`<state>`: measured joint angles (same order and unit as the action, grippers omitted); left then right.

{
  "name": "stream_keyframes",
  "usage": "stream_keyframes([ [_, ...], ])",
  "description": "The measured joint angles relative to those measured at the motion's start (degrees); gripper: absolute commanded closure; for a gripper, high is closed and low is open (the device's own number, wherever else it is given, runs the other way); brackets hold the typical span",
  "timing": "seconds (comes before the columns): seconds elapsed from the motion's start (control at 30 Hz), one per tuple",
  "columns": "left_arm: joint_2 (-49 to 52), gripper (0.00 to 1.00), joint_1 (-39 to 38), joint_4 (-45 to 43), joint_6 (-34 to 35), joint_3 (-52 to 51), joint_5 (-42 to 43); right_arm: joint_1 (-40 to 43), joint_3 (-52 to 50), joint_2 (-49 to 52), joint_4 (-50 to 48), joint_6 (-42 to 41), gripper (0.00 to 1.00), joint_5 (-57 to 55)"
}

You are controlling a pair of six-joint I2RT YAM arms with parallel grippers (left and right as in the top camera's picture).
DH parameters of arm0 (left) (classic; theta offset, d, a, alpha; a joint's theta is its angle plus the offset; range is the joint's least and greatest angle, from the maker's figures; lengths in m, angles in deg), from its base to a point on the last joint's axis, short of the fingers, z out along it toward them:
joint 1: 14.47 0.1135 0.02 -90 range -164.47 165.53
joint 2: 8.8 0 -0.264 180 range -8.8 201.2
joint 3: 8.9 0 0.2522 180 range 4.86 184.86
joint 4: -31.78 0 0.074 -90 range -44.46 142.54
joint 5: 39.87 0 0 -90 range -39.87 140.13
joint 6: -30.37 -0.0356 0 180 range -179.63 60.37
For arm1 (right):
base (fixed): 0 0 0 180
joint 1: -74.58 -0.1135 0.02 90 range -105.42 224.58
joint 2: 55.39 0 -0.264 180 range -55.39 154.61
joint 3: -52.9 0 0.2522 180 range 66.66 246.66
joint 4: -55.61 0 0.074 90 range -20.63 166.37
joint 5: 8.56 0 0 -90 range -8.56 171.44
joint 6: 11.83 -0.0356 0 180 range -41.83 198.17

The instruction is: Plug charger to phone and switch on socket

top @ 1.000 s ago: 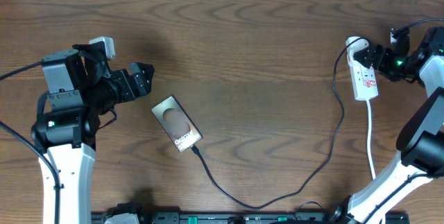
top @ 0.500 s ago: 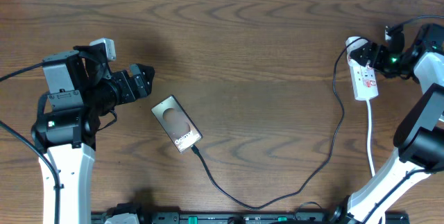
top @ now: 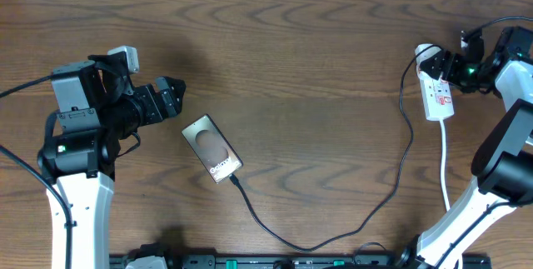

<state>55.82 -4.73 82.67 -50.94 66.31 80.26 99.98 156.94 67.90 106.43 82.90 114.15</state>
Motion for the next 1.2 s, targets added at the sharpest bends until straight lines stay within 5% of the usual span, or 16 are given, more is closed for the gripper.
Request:
stream_keyframes([
  [1.2,0.0,0.09,0.0,0.0,0.0,0.0,0.0,0.3,3.5,0.9,6.1,-0.1,0.25,-1.2],
])
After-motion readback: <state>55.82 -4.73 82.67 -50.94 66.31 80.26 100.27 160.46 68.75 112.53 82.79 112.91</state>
